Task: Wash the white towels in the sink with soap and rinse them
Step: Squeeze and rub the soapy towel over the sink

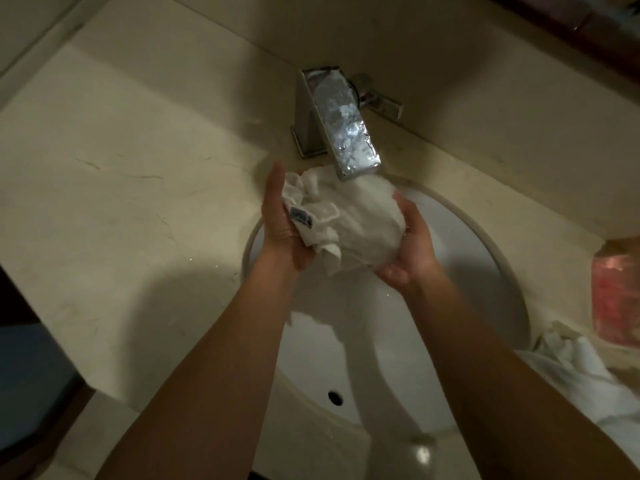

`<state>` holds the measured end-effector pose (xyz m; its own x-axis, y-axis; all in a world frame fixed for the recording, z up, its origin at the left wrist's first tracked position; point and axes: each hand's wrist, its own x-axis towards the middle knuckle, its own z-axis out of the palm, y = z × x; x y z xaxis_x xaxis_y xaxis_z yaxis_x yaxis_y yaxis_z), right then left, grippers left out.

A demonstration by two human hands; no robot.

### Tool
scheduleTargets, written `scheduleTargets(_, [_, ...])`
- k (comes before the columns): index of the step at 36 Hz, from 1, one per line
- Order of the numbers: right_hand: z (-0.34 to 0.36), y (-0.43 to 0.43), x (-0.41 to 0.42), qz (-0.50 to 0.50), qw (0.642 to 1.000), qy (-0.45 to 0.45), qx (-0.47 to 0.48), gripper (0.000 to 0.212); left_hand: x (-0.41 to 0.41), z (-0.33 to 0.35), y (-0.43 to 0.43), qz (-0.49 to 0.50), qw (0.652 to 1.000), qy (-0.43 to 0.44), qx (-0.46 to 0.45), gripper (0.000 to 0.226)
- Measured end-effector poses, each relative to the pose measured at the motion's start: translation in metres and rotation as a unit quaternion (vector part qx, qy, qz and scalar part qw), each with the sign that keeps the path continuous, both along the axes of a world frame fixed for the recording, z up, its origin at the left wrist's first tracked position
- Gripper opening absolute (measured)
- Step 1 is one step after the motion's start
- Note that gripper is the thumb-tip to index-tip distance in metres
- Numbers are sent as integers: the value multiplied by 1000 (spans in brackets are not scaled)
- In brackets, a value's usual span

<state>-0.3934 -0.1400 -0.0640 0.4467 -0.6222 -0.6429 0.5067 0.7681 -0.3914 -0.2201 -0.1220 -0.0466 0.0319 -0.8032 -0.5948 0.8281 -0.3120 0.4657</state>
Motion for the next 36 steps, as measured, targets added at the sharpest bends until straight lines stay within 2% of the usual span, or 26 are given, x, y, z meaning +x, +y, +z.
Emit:
scheduleTargets(2, [-2,0,-4,-1,999,28,-27,69,0,-1,2,-7,999,-26,17,55])
scheduleTargets(5, [-6,-6,-12,-24,997,45,-62,118,-6,1,4,11,997,-43,57,83])
scheduleTargets(7, [-4,-11,-18,-27,994,29,-101,126,-10,4,4,1,995,-43,92,91])
scheduleTargets(10, [7,-13,-24,-22,988,16,-150,111,-17,11,7,-8,991,-12,134,86])
scheduleTargets(12, [13,-12,-24,-32,990,2,-135,96,-25,17,9,27,990,9,141,80])
scheduleTargets(15, [18,-10,-19,-59,992,12,-113,63,-33,20,12,87,986,20,139,68])
scheduleTargets(17, [20,-9,-14,-85,989,25,-116,50,-34,18,14,112,986,13,123,58])
scheduleTargets(19, [24,-8,-9,-95,988,57,-108,41,-34,15,16,117,989,8,95,57])
scheduleTargets(21, [27,-8,-4,-68,987,113,-94,40,-33,12,18,124,990,8,64,60])
scheduleTargets(24, [19,-4,-4,3,988,145,-44,65,-28,6,16,123,992,32,17,64])
scheduleTargets(26, [14,0,-6,40,993,109,-1,79,-23,4,15,87,995,35,-16,69])
scheduleTargets(28, [14,5,-9,39,997,60,30,84,-19,1,15,31,997,47,-48,86])
scheduleTargets(30, [17,8,-9,20,998,44,33,78,-16,-1,15,-1,996,54,-67,105])
scheduleTargets(31, [19,8,-9,6,998,50,27,70,-15,1,16,-11,996,47,-72,106])
scheduleTargets(34, [20,4,-11,-37,999,39,4,43,-17,8,15,-27,998,-15,-59,85])
scheduleTargets(36, [21,-1,-15,-49,998,39,-21,34,-16,8,13,-49,997,-57,-37,86])
